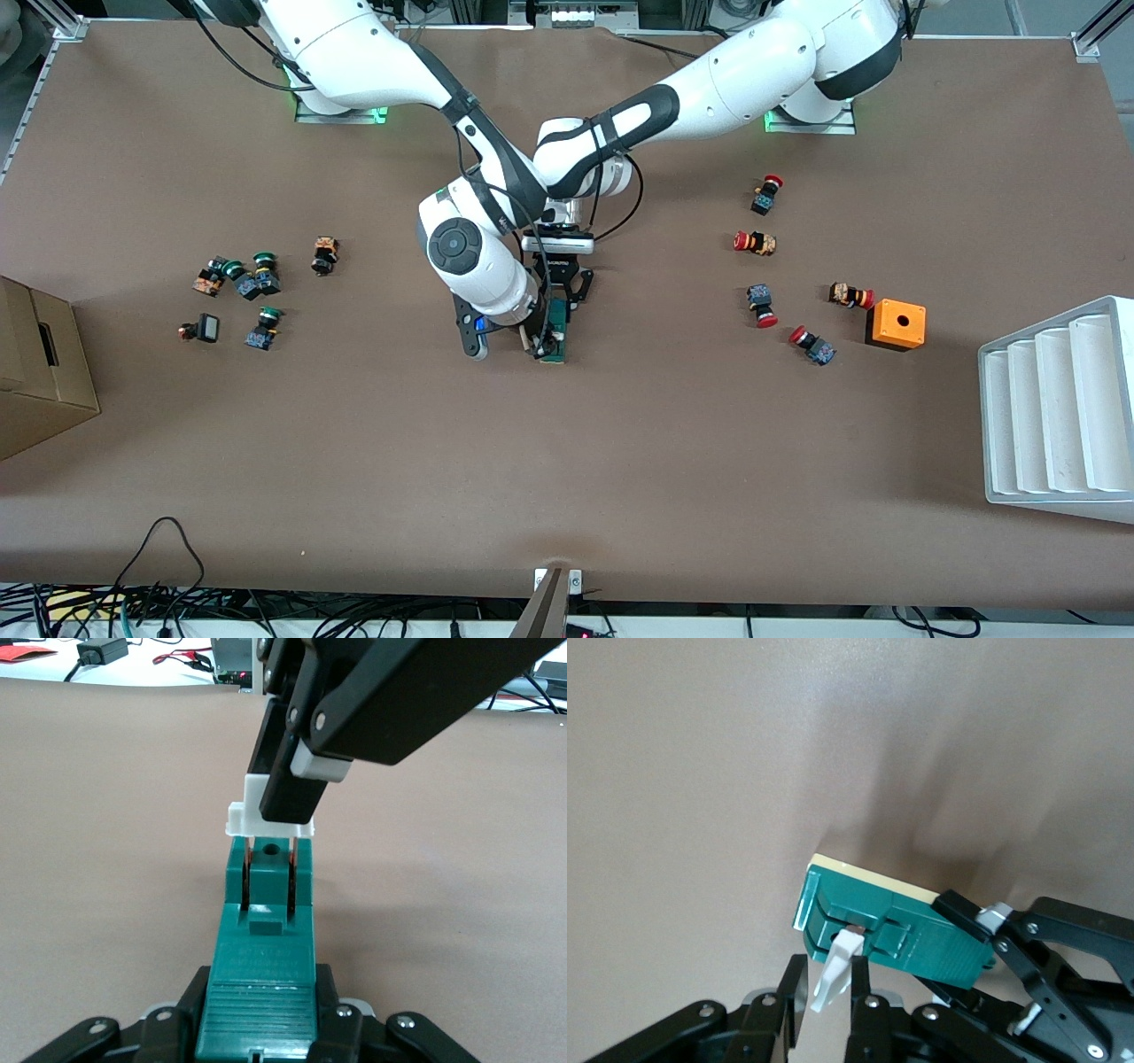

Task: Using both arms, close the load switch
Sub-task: 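Press the lever blades down into the contacts with the right gripper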

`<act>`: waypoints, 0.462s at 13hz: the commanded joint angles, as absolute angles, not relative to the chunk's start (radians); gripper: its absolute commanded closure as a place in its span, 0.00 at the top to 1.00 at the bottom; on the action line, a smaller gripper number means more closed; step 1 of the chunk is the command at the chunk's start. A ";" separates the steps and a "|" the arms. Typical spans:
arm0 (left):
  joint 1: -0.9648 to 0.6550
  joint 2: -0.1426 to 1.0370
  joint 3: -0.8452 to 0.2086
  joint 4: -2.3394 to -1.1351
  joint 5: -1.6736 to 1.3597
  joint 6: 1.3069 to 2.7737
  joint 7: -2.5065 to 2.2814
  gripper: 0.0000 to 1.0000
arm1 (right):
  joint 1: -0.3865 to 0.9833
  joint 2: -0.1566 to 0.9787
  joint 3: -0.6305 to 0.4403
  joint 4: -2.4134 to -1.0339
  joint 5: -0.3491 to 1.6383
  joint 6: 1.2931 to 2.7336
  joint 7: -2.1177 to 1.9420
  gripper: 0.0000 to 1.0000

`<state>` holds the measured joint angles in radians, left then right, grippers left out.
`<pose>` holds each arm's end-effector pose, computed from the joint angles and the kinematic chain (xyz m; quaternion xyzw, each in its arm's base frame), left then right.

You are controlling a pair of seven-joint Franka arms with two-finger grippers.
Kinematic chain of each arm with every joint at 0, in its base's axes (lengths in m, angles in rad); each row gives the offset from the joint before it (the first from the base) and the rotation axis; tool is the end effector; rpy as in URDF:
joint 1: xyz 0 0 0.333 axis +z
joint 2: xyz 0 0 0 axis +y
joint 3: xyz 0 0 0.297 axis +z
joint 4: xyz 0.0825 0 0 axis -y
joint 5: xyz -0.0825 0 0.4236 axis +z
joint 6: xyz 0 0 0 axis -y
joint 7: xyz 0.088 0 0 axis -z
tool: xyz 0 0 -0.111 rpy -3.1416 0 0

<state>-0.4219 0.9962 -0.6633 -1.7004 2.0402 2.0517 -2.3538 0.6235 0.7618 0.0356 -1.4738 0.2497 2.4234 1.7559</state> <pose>0.3769 -0.5599 0.0610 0.8836 0.0243 0.4666 0.0312 0.5995 0.4612 0.2024 -0.7938 0.5923 0.0625 0.1229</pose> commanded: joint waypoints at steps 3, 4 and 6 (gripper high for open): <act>-0.428 1.032 -0.664 -1.657 2.089 2.075 -2.370 0.29 | 0.612 0.805 0.040 -1.420 0.226 2.430 1.763 0.26; -0.428 1.032 -0.664 -1.657 2.089 2.075 -2.370 0.30 | 0.609 0.807 0.040 -1.420 0.225 2.431 1.761 0.26; -0.428 1.032 -0.664 -1.657 2.089 2.075 -2.370 0.29 | 0.604 0.813 0.040 -1.416 0.225 2.431 1.755 0.27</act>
